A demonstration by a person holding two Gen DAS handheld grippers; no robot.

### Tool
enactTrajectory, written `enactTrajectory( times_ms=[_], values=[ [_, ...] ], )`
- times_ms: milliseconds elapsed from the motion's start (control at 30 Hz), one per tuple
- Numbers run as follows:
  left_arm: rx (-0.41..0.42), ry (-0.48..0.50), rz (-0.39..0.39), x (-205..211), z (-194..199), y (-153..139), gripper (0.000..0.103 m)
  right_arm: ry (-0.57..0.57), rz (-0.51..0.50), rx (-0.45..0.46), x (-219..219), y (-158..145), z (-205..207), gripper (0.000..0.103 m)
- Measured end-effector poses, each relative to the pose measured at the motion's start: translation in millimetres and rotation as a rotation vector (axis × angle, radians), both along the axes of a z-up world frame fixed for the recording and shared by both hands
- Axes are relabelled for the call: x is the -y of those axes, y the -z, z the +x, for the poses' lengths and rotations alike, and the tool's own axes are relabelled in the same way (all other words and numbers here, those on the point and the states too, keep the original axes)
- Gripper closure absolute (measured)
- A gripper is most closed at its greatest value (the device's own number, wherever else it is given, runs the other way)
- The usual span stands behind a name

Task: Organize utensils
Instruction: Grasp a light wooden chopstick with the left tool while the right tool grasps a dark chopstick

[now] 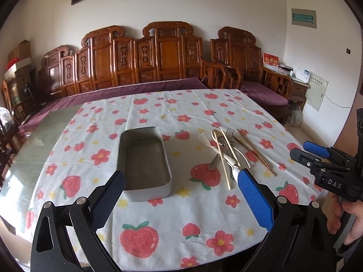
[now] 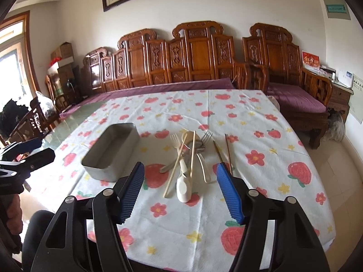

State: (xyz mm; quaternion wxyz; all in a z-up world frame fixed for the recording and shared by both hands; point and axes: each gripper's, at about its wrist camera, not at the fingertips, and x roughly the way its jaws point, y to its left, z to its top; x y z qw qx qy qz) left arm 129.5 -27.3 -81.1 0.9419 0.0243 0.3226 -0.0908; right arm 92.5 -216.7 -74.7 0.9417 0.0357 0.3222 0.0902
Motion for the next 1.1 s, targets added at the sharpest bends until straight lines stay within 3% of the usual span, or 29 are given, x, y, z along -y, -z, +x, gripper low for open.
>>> enactTrajectory(
  times_ms=[367,933,1100],
  values=[
    [-0.078,0.081,0.001,29.3,53.6,42.8,0.013,0.037,-0.003,-0.090,20.1,54.3,51.3,0.050],
    [-0.244,0.198,-0.024,89.6,122.0,117.9,0.042,0.119,-0.013,-0.169,61.0,98.2,79.6,0.050],
    [-0.298,0.202,-0.043,99.1,134.2,138.8,0.058,0.133,-0.011,-0.187,67.6,106.2,82.1,0.050]
  ],
)
